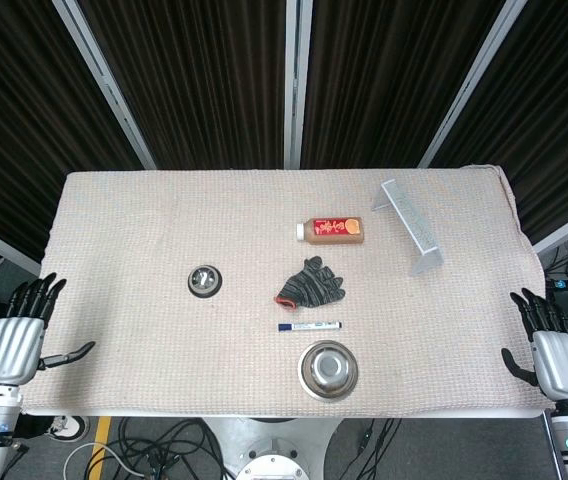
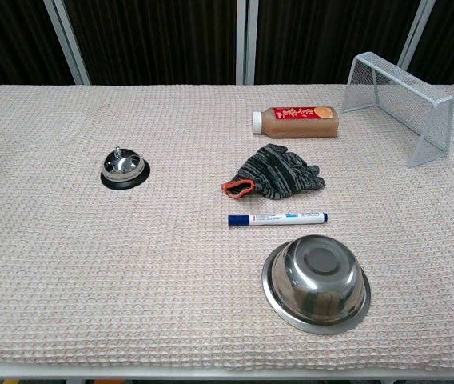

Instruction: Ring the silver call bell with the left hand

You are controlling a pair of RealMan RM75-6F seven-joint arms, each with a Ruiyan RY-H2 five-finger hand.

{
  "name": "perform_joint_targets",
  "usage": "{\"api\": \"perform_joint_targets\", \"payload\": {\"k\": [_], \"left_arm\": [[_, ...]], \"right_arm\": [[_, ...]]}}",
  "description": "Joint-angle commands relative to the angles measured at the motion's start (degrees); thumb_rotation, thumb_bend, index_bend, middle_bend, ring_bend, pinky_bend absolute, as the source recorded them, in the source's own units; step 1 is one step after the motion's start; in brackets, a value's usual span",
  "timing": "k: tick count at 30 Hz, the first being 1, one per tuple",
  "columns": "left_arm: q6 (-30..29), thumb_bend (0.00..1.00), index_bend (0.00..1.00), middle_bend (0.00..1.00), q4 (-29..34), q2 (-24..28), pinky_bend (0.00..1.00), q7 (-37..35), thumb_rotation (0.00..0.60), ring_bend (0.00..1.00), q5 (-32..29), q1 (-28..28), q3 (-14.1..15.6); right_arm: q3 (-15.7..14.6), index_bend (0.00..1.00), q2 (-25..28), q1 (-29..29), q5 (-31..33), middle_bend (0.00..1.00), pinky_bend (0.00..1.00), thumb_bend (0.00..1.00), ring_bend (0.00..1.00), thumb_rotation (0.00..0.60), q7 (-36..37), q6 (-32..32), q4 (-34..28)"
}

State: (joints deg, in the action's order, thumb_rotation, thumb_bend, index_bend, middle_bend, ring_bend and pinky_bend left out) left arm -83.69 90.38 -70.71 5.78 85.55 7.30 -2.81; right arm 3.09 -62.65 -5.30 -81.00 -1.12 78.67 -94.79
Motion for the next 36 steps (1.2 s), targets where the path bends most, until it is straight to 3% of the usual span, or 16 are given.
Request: {"api": "perform_joint_targets", "payload": {"k": [1, 17, 30, 36], "left_arm": [[-0.23, 0.00, 0.00, 0.00, -0.36, -0.27, 0.00, 0.45, 0.106, 0.00, 0.14, 0.02, -0.01], [3.30, 0.00, 0.00, 0.00, 1.14, -0.07, 0.00, 4.70, 0.044, 0.00, -1.73, 2.20, -0.70], [15.30, 0.00, 0.00, 0.00, -4.42, -9.52, 0.00, 3.98, 0.045, 0.00, -3.57, 12.37, -3.94], [21.35, 0.00, 0.00, 0.00, -11.99, -17.05, 0.00, 4.77, 0.047, 0.00, -3.94, 17.98, -4.40]], "right_arm": [[-0.05, 0.00, -0.11, -0.03, 0.04, 0.00, 0.00, 0.26, 0.00, 0.600, 0.00, -0.12, 0.10], [-0.17, 0.00, 0.06, 0.07, -0.07, 0.00, 0.00, 0.25, 0.00, 0.600, 0.00, -0.03, -0.28], [-0.15, 0.00, 0.29, 0.03, 0.82, 0.00, 0.00, 0.25, 0.00, 0.600, -1.72, -0.45, -0.62], [-0.11, 0.00, 0.45, 0.17, 0.98, 0.00, 0.00, 0.25, 0.00, 0.600, -1.96, -0.21, -0.80]]}}
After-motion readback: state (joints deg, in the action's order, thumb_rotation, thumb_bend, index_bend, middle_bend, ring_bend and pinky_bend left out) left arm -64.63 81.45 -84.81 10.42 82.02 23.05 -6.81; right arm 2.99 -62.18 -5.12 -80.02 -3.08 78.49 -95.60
